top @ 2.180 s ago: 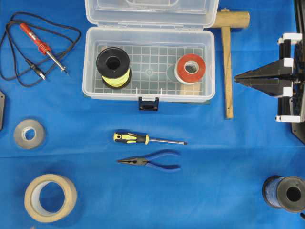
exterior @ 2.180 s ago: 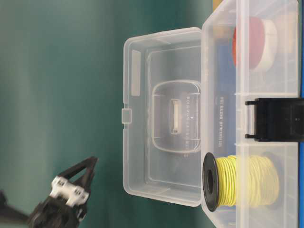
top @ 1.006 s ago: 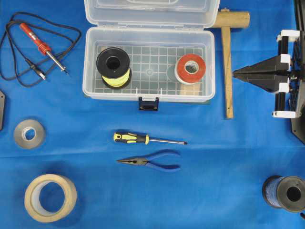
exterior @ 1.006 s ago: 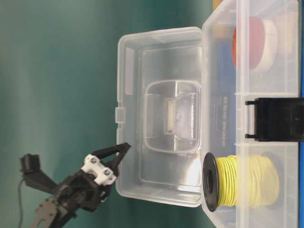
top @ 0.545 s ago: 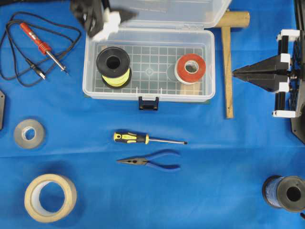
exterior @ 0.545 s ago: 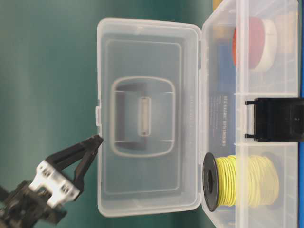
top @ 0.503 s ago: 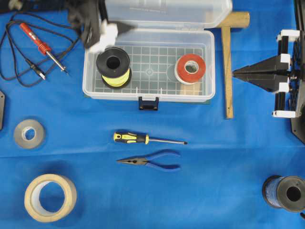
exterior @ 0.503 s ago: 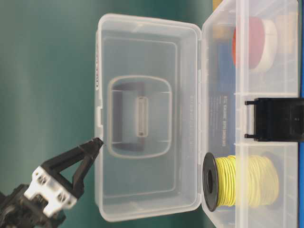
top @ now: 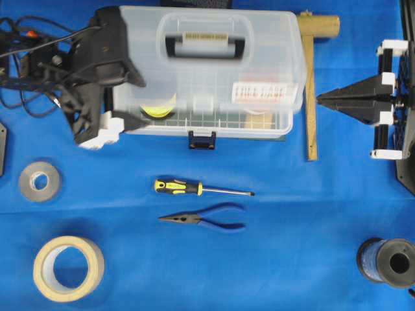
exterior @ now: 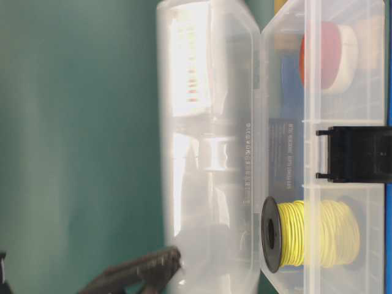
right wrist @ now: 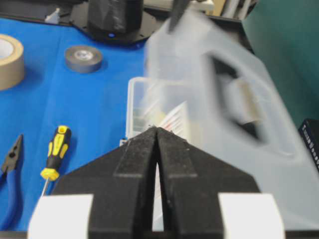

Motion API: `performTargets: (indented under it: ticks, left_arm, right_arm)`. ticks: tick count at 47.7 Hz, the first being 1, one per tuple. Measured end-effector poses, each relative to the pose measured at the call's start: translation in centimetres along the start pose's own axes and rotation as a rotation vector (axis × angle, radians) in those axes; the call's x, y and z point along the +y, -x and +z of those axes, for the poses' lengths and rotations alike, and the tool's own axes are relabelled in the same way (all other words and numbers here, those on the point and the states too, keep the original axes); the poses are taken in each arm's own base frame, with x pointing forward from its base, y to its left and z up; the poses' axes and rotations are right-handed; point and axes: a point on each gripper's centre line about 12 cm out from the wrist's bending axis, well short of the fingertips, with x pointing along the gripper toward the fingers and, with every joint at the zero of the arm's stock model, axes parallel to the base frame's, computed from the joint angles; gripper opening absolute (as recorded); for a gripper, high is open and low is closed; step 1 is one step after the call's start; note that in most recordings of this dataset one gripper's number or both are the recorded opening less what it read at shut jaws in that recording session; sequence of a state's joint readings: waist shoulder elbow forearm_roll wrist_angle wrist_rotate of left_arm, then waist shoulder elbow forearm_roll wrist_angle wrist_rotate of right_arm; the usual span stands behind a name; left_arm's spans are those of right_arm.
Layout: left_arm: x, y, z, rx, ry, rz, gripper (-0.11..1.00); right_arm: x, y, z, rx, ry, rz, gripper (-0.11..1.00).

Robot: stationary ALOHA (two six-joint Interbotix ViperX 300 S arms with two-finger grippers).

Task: Close the tool box with the left arm.

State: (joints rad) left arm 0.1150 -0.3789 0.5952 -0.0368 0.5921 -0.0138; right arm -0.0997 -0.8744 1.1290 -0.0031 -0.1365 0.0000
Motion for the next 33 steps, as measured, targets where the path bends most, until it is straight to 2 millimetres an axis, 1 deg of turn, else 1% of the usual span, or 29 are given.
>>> performTargets:
  ticks: [5,9,13,20,26,33]
  left_arm:
    - [-0.9,1.1,-0.4,-0.029,0.002,-0.021,0.87]
    - [-1.8,2.4,-0.6,-0.065,-0.014,-0.046,0.87]
    - [-2.3,3.7,-1.0,-0.106,-0.024,-0.062,0.87]
    - [-2.2,6.3,-1.8,-0.206,-0.026,-0.074,0.87]
    - [-2.0,9.4,-3.1,-0.346,-0.027,-0.085,0.87]
    - [-1.7,11.1,-5.4,-0.448,-0.034,-0.09,0.86]
  right_arm:
    - [0.0,0.0,-0.1,0.002,0.0,0.0,0.0]
    - [0.0,0.0,0.0,0.0,0.002,0.0,0.0]
    - [0.0,0.0,0.0,-0.002,0.0,0.0,0.0]
    - [0.0,0.1,0.1,-0.003,0.0,0.0,0.0]
    - [0.0,0.1,0.1,-0.005,0.0,0.0,0.0]
    - [0.0,0.2,0.2,-0.009,0.0,0.0,0.0]
